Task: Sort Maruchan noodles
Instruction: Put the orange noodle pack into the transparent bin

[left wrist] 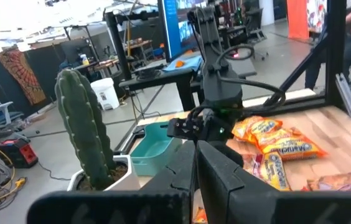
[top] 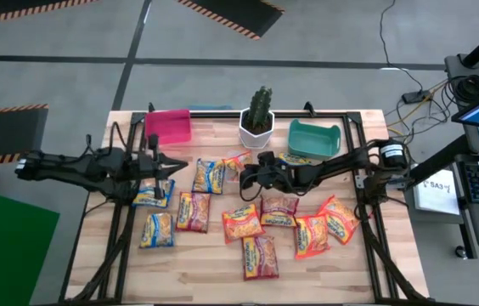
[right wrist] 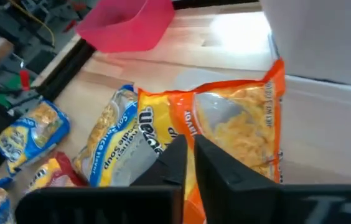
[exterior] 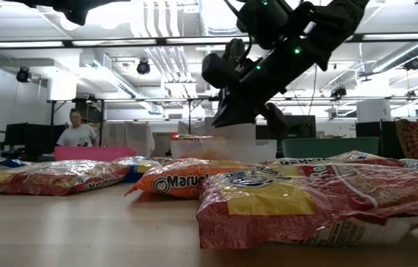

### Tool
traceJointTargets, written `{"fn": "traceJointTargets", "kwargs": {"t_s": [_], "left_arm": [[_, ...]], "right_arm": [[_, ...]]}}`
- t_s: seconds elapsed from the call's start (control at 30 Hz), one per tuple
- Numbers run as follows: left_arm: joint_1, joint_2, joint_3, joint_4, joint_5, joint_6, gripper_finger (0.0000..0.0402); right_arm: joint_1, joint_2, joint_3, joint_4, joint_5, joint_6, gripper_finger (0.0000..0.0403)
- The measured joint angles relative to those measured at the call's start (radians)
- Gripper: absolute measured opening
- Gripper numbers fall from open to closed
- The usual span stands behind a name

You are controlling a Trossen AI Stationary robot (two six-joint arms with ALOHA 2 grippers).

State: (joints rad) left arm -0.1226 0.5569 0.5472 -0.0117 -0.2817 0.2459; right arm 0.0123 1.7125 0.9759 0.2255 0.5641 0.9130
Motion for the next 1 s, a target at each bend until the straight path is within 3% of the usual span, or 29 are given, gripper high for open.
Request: {"fn": "traceJointTargets", "kwargs": {"t_s": [0.17,0.4,0.67,1.0], "left_arm": [[0.001,0.036,0.000,0.041,-0.026,0.013,0.0000],[0.002,0.043,0.001,0.035,-0.064,0.015,0.0000],[0.002,0.040,0.002,0.034,-0.064,0.015,0.0000],[0.002,0.042,0.002,0.032,-0.063,0.015,0.0000]], "right_arm": [[-0.022,0.059,0.116,-0.102,0.004,-0.085,0.0013],[-0.053,0.155,0.280,-0.376,0.001,-0.112,0.0013],[-0.054,0.256,0.336,-0.399,-0.071,-0.086,0.0013],[-0.047,0.201,0.380,-0.459,-0.076,-0.092,0.0013]]}}
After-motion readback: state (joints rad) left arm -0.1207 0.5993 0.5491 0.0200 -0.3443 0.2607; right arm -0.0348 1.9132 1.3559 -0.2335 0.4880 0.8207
